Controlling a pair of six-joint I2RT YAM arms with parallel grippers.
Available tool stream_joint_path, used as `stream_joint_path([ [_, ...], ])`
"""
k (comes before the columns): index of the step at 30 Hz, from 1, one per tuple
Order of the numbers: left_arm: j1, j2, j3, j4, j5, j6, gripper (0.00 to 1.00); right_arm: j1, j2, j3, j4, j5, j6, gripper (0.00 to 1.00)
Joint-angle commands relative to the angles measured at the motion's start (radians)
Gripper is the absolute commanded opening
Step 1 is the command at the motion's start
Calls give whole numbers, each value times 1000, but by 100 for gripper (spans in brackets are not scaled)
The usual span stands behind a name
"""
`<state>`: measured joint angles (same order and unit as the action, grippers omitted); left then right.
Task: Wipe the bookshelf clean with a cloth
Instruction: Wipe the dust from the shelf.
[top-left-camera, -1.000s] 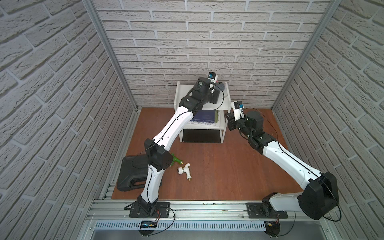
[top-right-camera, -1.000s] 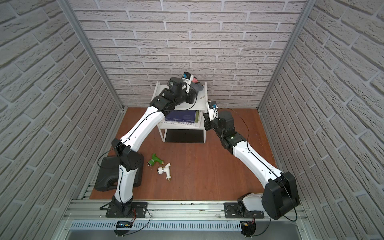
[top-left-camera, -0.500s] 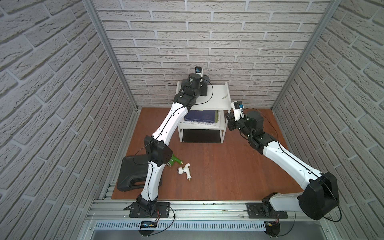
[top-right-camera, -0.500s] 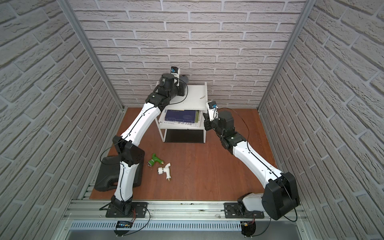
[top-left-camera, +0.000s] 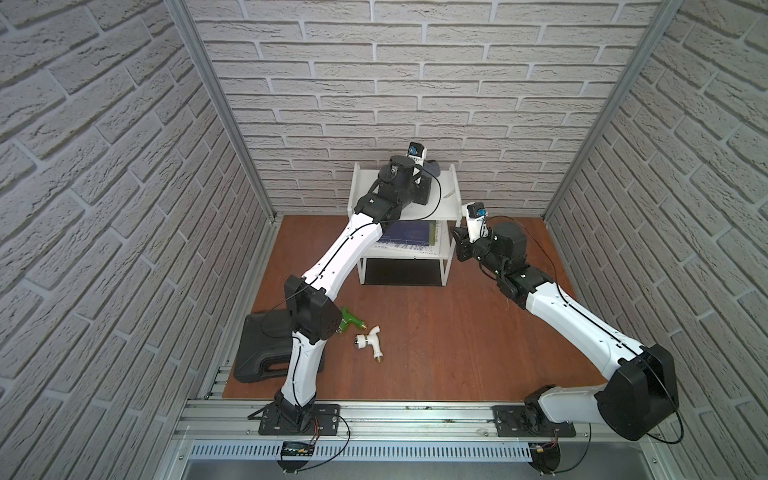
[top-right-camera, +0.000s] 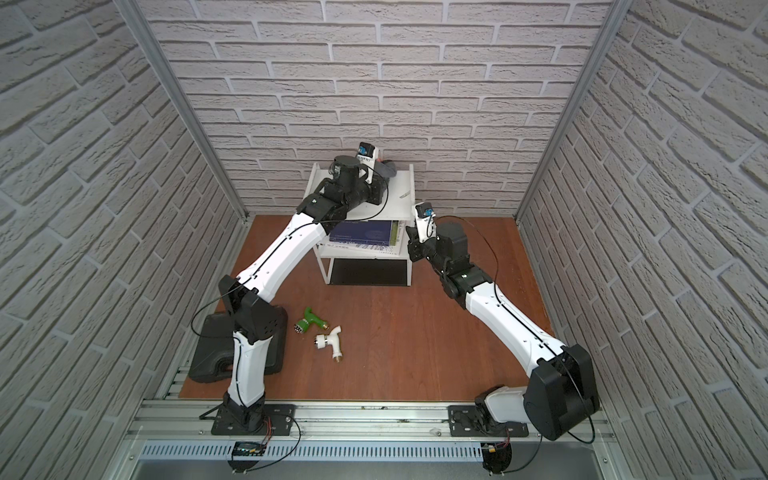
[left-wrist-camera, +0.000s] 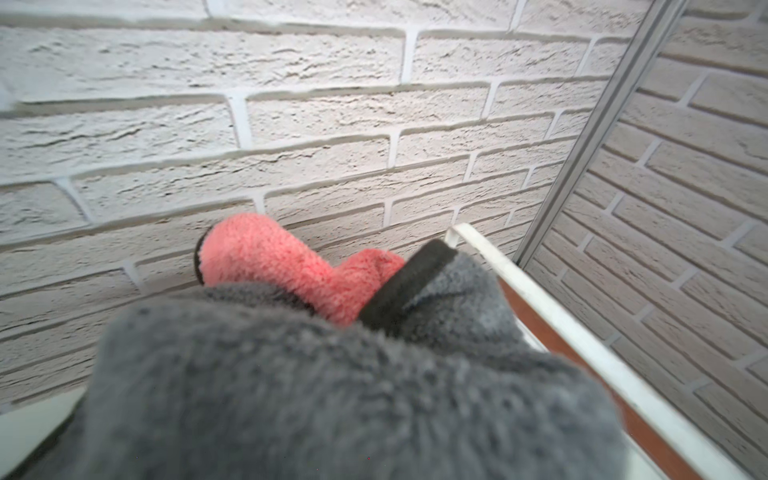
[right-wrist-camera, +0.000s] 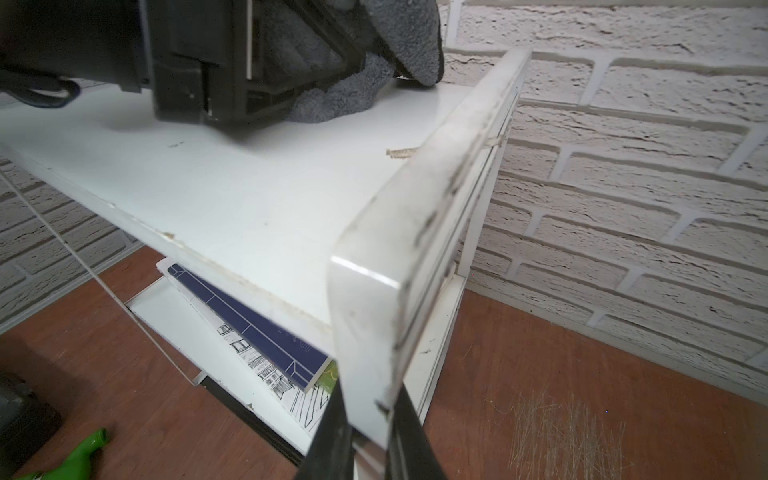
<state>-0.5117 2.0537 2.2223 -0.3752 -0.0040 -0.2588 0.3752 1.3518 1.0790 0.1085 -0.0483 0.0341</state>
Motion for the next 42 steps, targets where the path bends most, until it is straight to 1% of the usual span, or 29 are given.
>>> stream_joint_path([
  [1, -99, -62, -136, -57, 130, 1, 0, 21, 6, 1, -21, -40, 60, 3],
  [2, -107, -88, -176, -53, 103, 0, 0, 21, 6, 0, -20, -39, 64, 3],
  [4, -105, -187, -310, -9, 23, -15, 0, 20, -1, -6, -14, -39, 67, 3],
  [6, -89, -316, -507, 96, -105, -28, 0, 21, -4, -16, -4, -38, 64, 3],
  [8, -71, -464, -690, 185, -198, -51, 0, 20, -2, -19, -3, -35, 62, 3],
  [9, -62, -524, -768, 232, -221, -61, 0, 20, -1, -20, -2, -34, 62, 3],
  [11, -57, -600, -862, 278, -216, -80, 0, 19, 2, -23, 2, -29, 67, 3],
  [13, -68, -614, -892, 299, -138, -112, 0, 19, 6, -27, 13, -25, 78, 3],
  [15, -90, -585, -887, 329, -38, -137, 0, 18, 11, -32, 28, -22, 90, 3],
  [16, -108, -568, -879, 338, -19, -136, 0, 19, 12, -34, 33, -20, 97, 3],
  [18, -122, -547, -863, 331, -42, -134, 0, 18, 14, -37, 42, -14, 111, 3],
  [20, -116, -574, -883, 311, -101, -131, 0, 19, 14, -39, 49, -14, 120, 3],
  [22, -93, -648, -944, 290, -204, -122, 0, 19, 10, -40, 46, -11, 120, 3],
  [24, -48, -735, -1018, 268, -309, -127, 0, 19, 5, -44, 45, -5, 119, 3],
  [25, -11, -793, -1055, 260, -322, -142, 0, 19, 4, -47, 47, 1, 115, 3],
  [27, 20, -843, -1087, 262, -320, -150, 0, 19, 4, -48, 44, 5, 116, 3],
  [29, 14, -848, -1093, 292, -293, -153, 0, 19, 4, -49, 42, 6, 116, 3],
  [31, -5, -810, -1075, 330, -193, -162, 0, 18, 4, -49, 44, 8, 119, 3],
  [34, -43, -718, -999, 347, -14, -169, 0, 17, 8, -51, 54, 10, 113, 3],
  [36, -62, -699, -983, 345, 37, -169, 0, 15, 11, -51, 60, 12, 103, 3],
  [39, -65, -751, -1065, 407, 125, -181, 0, 8, 14, -59, 76, 15, 96, 3],
  [42, -68, -832, -1156, 416, 251, -198, 0, 1, 18, -68, 97, 3, 92, 3],
])
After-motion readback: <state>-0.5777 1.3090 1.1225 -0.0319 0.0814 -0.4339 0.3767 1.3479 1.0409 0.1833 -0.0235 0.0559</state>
